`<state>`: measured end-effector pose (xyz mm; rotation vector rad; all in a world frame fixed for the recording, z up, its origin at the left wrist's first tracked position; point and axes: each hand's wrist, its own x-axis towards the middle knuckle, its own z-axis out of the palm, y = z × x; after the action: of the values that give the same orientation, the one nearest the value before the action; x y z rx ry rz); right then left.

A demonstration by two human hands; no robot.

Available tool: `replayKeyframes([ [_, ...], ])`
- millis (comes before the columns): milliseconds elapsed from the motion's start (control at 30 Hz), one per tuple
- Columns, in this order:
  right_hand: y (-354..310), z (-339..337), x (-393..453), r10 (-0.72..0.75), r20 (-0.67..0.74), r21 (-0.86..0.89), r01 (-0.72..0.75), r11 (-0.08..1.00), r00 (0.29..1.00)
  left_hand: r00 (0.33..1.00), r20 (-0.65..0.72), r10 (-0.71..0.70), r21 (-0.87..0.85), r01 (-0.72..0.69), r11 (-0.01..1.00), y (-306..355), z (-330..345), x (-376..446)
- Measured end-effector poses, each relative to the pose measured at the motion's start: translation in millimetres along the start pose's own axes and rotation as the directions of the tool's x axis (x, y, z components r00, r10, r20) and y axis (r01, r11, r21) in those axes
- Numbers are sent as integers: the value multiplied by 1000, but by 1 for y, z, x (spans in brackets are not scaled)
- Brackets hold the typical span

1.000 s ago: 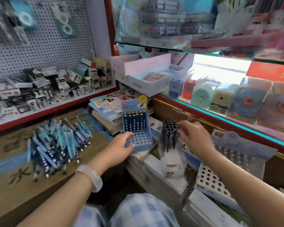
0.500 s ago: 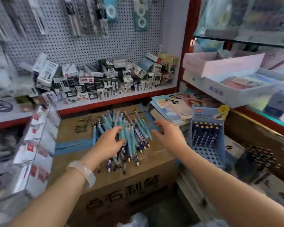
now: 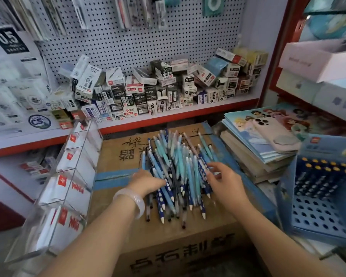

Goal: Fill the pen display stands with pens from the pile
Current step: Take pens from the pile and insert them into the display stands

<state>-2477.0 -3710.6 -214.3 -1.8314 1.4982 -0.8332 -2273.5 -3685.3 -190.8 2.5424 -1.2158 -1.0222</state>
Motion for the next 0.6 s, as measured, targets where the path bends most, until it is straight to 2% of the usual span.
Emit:
replayKeyframes([
  [100,-1,2,-1,6,41,14,-7,1000,999,1000,-4,-9,119,9,993,2,1,9],
  [233,-2,3,-1,-9,81,3,9,1000,997,999,-33,-34,131,38,991,-2,0,20],
  [367,1,3,-2,1,77,12,-2,1000,997,992,-103,-70,236,92,967,-5,2,27],
  [600,8,1,0,14,90,27,-16,1000,996,980,-193,-45,102,66,993,-18,5,41],
])
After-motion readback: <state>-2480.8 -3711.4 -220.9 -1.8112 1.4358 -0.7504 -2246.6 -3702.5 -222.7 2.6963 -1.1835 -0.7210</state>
